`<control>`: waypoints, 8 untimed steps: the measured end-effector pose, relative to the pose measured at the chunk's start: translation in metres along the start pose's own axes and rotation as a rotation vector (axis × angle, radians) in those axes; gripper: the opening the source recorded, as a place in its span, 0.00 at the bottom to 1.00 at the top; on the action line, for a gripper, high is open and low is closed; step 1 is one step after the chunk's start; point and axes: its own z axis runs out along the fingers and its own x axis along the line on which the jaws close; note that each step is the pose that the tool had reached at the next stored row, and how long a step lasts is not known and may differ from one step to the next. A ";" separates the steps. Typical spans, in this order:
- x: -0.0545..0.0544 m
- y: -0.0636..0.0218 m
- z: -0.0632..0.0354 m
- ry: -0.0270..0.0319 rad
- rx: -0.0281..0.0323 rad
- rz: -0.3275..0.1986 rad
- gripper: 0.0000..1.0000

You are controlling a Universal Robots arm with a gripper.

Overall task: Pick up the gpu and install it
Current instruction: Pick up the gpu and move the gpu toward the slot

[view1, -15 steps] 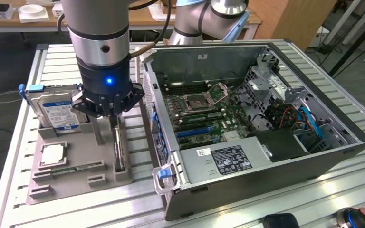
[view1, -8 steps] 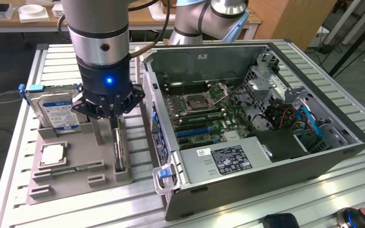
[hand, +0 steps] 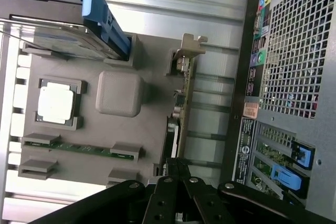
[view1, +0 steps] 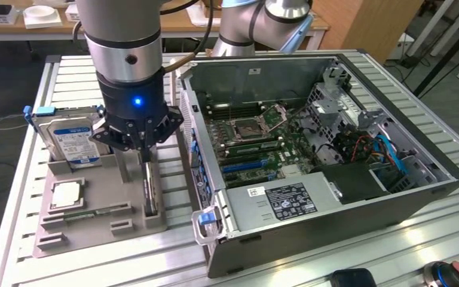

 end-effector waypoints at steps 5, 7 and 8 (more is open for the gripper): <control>0.000 0.0007 0.0004 -0.0064 0.0147 0.000 0.10; 0.000 0.0008 0.0004 -0.0065 0.0153 0.000 0.10; 0.000 0.0009 0.0004 -0.0066 0.0151 0.000 0.10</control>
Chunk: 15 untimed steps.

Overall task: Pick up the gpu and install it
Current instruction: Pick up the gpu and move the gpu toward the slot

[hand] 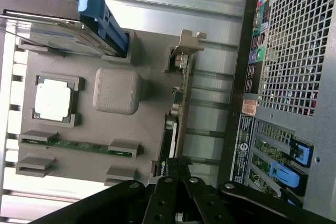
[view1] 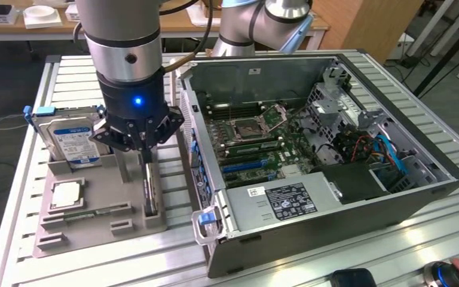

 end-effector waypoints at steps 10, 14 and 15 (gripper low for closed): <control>0.000 -0.0003 0.0003 -0.0013 -0.0111 0.000 0.10; 0.000 -0.0005 0.0006 -0.0021 -0.0179 0.000 0.10; 0.000 -0.0005 0.0007 -0.0023 -0.0194 0.000 0.10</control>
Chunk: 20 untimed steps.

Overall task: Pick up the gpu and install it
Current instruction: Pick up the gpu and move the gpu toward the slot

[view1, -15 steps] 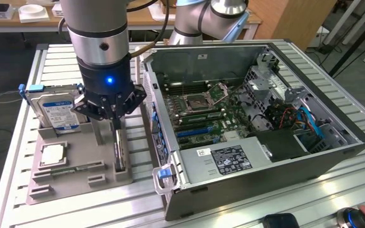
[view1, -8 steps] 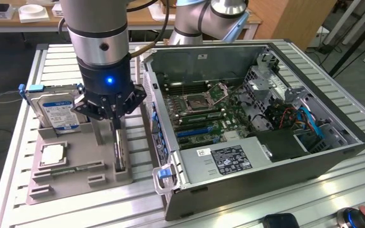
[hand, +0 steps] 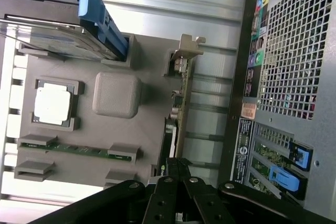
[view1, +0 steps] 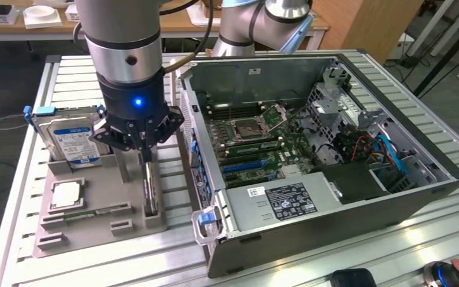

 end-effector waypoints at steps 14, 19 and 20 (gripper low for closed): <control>0.000 -0.0002 0.0015 -0.0025 -0.0123 0.000 0.10; 0.000 -0.0002 0.0015 -0.0025 -0.0124 0.000 0.10; 0.000 -0.0002 0.0015 -0.0025 -0.0124 0.000 0.11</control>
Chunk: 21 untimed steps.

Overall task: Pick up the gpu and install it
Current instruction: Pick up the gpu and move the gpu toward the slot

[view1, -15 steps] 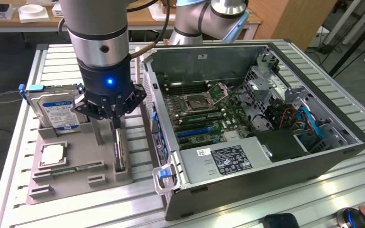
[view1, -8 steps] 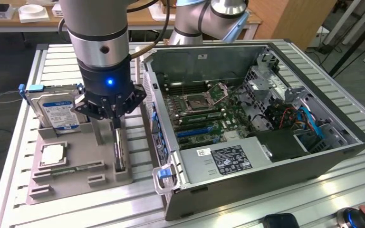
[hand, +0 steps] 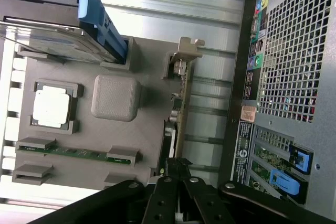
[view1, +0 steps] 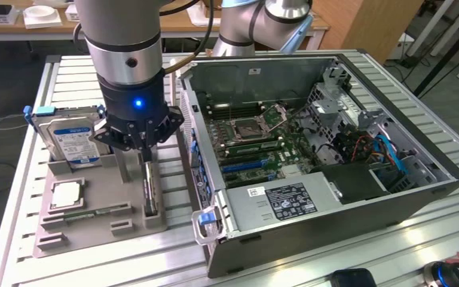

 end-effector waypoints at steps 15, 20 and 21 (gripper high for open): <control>0.000 0.0000 0.0000 0.0000 0.0000 0.000 0.64; 0.000 0.0014 0.0017 -0.0020 -0.0021 0.001 0.71; 0.000 0.0015 0.0022 -0.0021 -0.0030 0.001 0.71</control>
